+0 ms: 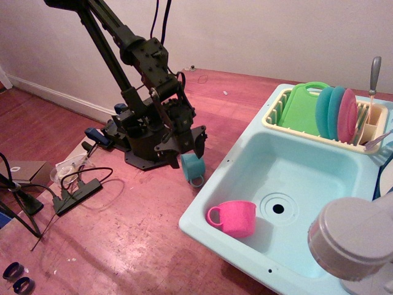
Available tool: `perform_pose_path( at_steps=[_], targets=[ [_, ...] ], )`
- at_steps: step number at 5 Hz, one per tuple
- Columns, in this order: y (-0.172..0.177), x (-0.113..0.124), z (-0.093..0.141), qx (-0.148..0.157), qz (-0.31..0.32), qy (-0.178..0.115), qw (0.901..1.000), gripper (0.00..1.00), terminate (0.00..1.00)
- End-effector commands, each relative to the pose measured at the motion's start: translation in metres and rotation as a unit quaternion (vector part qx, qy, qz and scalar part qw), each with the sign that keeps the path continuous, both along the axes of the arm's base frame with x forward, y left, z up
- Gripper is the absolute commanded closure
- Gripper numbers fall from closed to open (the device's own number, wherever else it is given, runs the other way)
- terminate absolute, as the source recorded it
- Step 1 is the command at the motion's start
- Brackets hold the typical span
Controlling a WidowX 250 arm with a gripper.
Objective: Put cup from anywhere into sink
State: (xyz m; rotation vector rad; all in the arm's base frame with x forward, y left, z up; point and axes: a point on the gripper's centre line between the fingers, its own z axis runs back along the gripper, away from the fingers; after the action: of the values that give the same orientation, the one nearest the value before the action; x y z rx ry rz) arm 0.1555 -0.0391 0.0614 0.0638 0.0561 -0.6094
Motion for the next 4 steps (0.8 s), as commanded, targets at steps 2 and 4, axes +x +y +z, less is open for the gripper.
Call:
perform_pose_path(
  at_steps=[2,4],
  targets=[
    [-0.008,0.010,-0.016,-0.003,-0.023,-0.015,0.9996,0.00,0.00],
    [-0.006,0.018,-0.011,0.011,-0.037,-0.019,0.9991,1.00,0.00]
  ],
)
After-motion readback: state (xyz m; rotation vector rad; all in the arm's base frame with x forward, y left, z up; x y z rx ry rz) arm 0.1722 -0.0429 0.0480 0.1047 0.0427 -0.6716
